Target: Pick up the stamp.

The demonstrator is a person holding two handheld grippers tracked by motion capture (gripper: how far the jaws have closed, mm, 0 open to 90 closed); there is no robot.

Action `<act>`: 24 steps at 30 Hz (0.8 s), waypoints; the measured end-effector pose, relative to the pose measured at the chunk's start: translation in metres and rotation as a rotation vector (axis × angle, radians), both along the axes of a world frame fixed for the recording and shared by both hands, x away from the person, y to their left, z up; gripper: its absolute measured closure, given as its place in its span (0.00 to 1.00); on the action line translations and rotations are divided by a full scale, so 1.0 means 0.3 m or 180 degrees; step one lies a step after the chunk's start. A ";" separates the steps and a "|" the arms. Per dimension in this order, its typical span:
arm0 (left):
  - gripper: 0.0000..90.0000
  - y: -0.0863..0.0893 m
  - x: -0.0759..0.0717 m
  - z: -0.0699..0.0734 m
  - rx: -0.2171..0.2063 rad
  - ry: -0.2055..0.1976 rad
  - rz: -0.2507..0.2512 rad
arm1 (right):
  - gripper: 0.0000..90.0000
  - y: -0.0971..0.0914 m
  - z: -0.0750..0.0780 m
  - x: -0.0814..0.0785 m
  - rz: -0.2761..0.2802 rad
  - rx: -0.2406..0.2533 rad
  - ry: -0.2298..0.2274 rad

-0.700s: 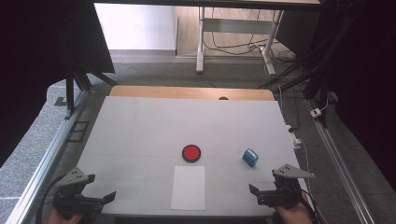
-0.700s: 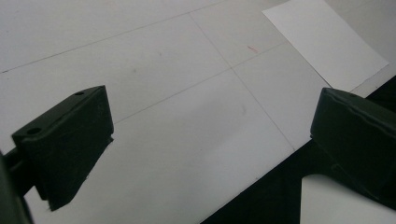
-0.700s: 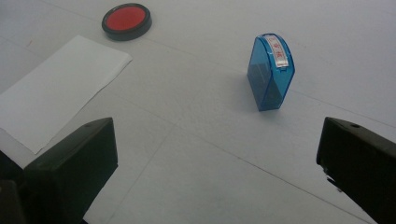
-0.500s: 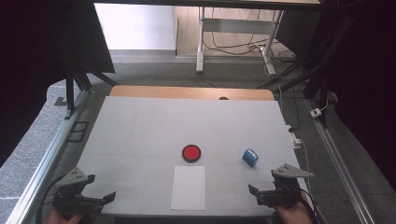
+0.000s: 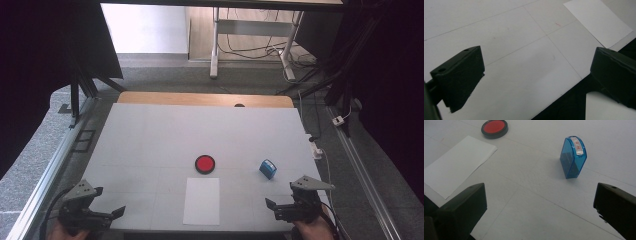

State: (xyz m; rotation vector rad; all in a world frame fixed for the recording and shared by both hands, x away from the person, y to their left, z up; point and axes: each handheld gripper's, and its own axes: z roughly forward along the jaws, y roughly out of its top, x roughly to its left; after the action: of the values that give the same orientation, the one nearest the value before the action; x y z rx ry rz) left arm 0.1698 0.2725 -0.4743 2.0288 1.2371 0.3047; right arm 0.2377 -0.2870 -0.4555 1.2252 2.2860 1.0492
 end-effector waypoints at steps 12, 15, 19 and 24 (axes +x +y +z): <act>0.00 0.000 0.004 -0.002 -0.0010 0.0048 -0.0008 | 0.00 0.002 0.011 -0.002 -0.0003 0.0014 -0.0085; 0.00 0.001 0.005 -0.003 -0.0011 0.0055 -0.0013 | 0.00 0.010 0.018 0.002 0.0032 0.0022 -0.0134; 0.00 0.002 0.005 -0.003 -0.0031 0.0065 0.0002 | 0.00 0.017 0.018 0.009 0.0061 -0.0003 -0.0143; 0.00 0.003 0.007 -0.003 -0.0040 0.0083 -0.0020 | 0.00 0.017 0.017 0.020 0.0093 -0.0026 -0.0124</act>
State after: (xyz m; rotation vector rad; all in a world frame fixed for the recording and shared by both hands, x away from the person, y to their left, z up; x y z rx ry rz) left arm 0.1720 0.2735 -0.4753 2.0314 1.2453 0.2677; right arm 0.2436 -0.2817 -0.4503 1.1613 2.2830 1.0636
